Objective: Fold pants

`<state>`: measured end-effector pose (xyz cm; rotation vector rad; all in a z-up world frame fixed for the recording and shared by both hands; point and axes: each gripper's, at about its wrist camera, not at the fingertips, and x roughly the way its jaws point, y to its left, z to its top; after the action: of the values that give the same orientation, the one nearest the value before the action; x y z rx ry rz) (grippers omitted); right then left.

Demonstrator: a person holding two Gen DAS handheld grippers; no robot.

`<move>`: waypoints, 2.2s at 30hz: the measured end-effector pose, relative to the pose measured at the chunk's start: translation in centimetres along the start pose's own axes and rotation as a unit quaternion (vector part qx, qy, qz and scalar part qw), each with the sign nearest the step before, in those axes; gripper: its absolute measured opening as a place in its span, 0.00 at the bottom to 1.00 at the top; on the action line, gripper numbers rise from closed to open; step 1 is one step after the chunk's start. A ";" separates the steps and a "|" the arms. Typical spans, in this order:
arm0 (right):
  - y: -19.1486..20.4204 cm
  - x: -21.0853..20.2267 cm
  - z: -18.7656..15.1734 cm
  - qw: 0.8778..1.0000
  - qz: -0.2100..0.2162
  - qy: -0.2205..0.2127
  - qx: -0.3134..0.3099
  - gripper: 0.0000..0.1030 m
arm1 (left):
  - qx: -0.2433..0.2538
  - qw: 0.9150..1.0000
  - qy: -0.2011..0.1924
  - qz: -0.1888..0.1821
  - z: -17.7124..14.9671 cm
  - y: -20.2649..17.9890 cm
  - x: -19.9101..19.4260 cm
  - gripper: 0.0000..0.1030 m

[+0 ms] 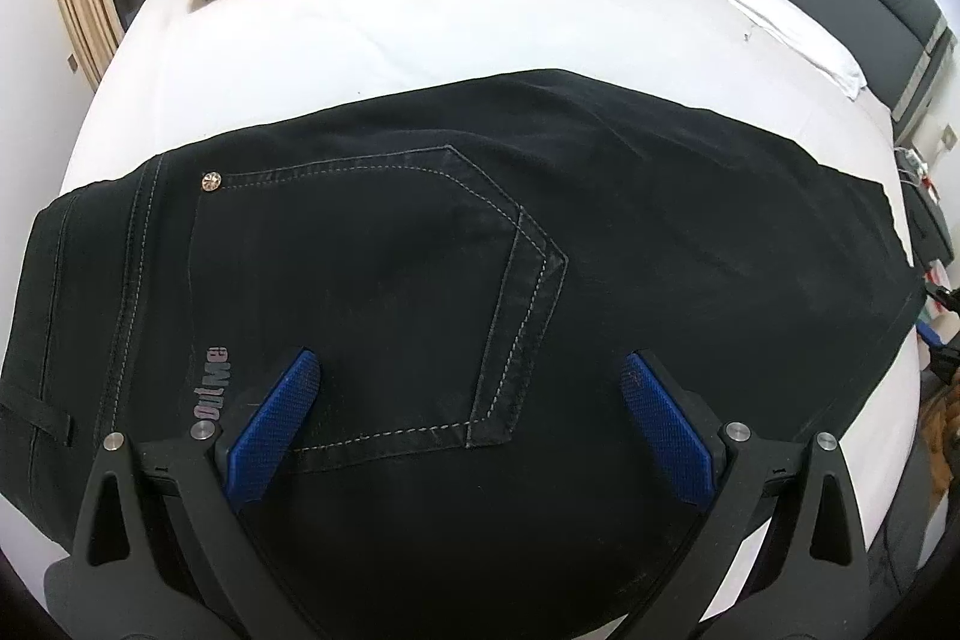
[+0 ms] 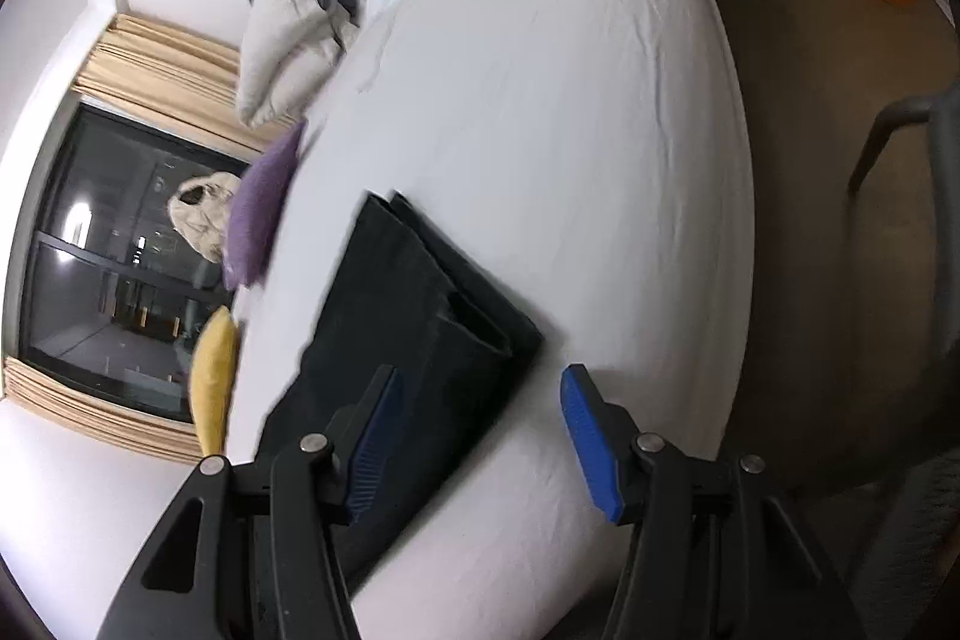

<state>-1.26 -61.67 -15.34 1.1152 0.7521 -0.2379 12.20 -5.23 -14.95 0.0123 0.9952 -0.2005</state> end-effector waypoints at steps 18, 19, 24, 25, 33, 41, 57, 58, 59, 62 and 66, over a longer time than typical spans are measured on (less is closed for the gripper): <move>-1.1 1.5 1.5 0.997 0.064 -0.016 0.038 0.44 | 0.003 1.000 -0.004 0.002 0.4 0.0 0.8 1.00; -1.1 1.5 1.5 0.997 0.064 -0.014 0.037 0.40 | 0.003 1.000 -0.004 0.002 0.5 -0.1 0.9 1.00; -1.2 1.9 1.5 0.997 0.071 -0.008 0.037 0.18 | -0.005 1.000 -0.003 -0.001 0.7 0.0 0.9 1.00; -1.3 1.8 1.4 0.996 0.073 -0.008 0.041 0.17 | -0.008 1.000 -0.003 -0.004 0.9 0.0 0.7 1.00; -0.8 1.5 1.5 0.997 0.066 -0.022 0.031 0.13 | -0.022 0.999 -0.008 -0.030 2.1 -0.8 0.0 1.00; 3.3 0.7 1.1 0.998 0.011 -0.045 -0.040 0.12 | -0.042 0.995 0.007 -0.095 4.0 -2.2 0.3 1.00; 23.0 5.8 -19.1 0.834 -0.030 0.047 -0.548 0.12 | -0.123 0.938 0.106 -0.305 10.7 -9.2 5.0 1.00; 23.1 5.6 -19.0 0.833 -0.029 0.043 -0.551 0.12 | -0.127 0.936 0.119 -0.307 10.8 -9.7 5.7 1.00; 23.2 5.4 -18.8 0.831 -0.029 0.039 -0.554 0.12 | -0.132 0.931 0.133 -0.314 10.9 -10.3 6.4 1.00; 23.8 4.9 -18.9 0.824 -0.030 0.025 -0.565 0.12 | -0.125 0.926 0.159 -0.319 10.4 -11.6 7.8 1.00; 24.3 4.3 -19.9 0.812 -0.026 0.016 -0.583 0.12 | -0.109 0.923 0.174 -0.325 11.0 -13.8 8.7 1.00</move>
<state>6.30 -32.67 -5.09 -0.0855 0.7643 0.2081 23.57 -21.31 -15.08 -0.5086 1.3489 -0.7139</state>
